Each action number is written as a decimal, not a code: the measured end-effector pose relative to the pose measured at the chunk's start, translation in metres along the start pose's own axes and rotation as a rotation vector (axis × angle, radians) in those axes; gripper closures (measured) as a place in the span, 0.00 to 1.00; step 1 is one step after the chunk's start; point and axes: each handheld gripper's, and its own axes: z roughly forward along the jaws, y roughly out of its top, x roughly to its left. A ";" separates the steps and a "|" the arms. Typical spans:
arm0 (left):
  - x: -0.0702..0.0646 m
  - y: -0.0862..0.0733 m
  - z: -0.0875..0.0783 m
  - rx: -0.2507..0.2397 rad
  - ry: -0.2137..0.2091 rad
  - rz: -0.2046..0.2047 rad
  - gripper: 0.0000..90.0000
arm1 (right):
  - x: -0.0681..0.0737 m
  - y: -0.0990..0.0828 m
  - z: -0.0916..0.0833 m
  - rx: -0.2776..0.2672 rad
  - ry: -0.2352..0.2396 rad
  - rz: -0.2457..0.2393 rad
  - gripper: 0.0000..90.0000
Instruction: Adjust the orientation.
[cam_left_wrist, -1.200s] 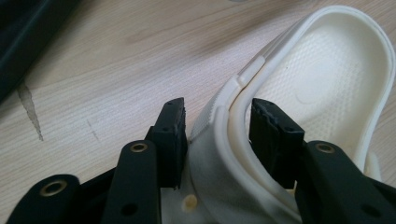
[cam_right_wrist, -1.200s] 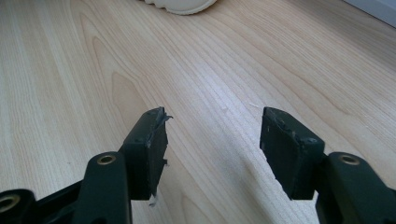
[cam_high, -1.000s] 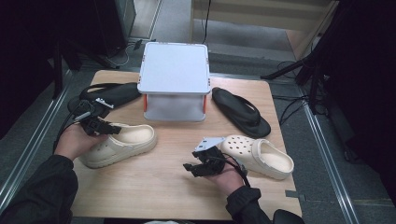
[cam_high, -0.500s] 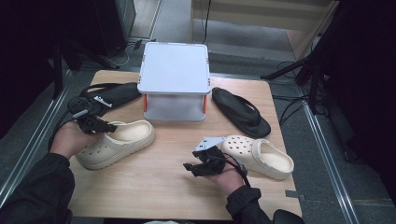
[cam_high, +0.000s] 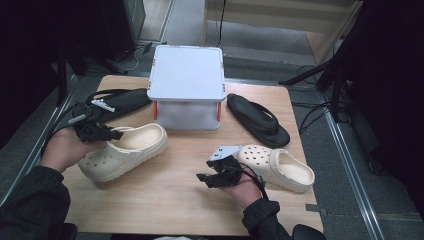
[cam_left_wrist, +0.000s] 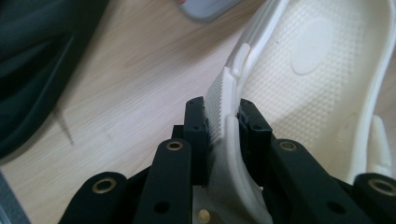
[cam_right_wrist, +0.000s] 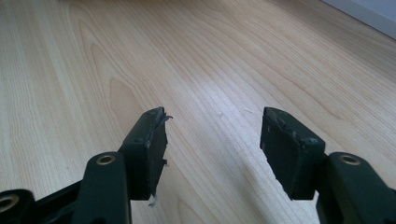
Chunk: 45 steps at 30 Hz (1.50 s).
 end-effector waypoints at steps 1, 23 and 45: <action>-0.007 0.006 -0.002 0.003 -0.012 0.031 0.86 | -0.001 0.000 0.000 -0.003 0.000 -0.001 0.46; -0.091 0.059 0.051 0.012 -0.128 0.217 0.85 | -0.003 -0.012 -0.041 -0.096 -0.068 0.054 0.46; -0.112 0.063 0.097 0.071 -0.162 0.227 0.79 | -0.005 -0.021 -0.037 -0.081 -0.076 0.094 0.46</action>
